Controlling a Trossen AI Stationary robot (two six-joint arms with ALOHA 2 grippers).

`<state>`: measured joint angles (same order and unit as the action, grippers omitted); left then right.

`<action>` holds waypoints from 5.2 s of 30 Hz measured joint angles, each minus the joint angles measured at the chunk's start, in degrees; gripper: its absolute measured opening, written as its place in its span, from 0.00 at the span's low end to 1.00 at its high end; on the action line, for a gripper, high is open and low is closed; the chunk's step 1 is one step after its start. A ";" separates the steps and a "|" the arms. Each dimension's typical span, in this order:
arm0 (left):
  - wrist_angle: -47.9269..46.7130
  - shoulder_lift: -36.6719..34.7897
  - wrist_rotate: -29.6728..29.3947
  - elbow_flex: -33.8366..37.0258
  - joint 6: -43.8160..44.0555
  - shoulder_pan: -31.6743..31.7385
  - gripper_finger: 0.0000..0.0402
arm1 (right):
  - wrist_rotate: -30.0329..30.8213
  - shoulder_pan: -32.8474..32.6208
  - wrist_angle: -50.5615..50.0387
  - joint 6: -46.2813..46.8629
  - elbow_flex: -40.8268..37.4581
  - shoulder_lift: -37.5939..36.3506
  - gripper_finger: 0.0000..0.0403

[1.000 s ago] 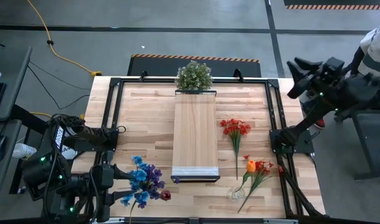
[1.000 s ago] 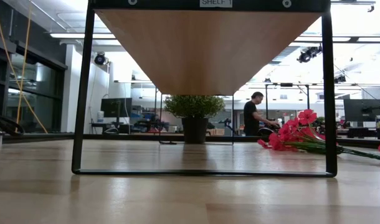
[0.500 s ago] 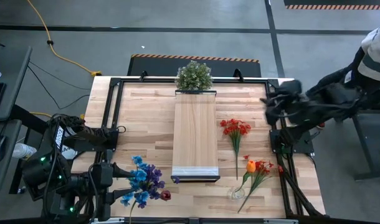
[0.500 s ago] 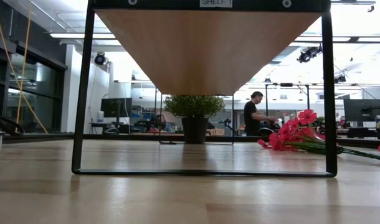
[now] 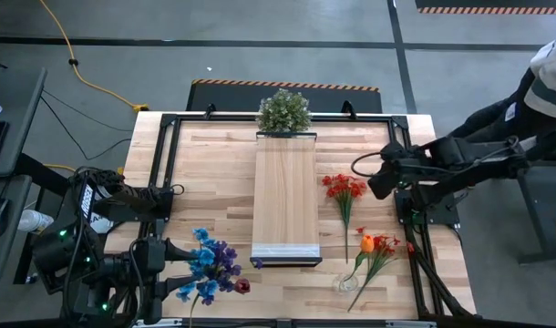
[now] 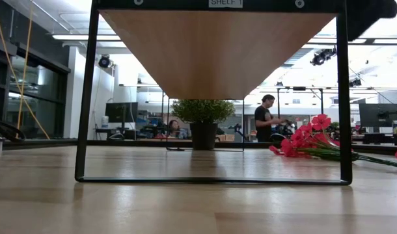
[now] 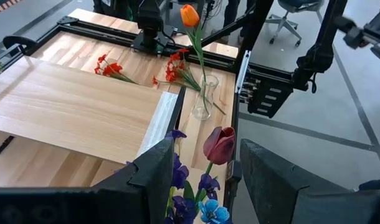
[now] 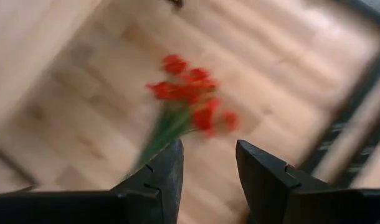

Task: Pick and place flowers into a vace then onto a shelf
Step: Put the top red flowers into the right transparent vase

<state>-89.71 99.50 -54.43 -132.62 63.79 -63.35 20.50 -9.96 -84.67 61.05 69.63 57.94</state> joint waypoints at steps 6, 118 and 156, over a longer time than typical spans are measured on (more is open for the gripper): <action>0.00 0.00 -0.02 0.00 0.00 0.00 0.54 | -7.71 -0.03 12.28 4.06 -7.34 -4.12 0.34; -0.30 0.00 7.65 0.00 -0.48 -0.02 0.54 | -24.83 4.68 52.35 24.19 -36.59 24.45 0.14; -0.31 0.00 7.50 0.00 -0.48 -0.02 0.54 | -10.93 10.14 43.78 29.87 -36.90 -1.82 0.00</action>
<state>-90.02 99.50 -46.94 -132.62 63.31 -63.37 9.57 0.18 -40.89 90.93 32.73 56.11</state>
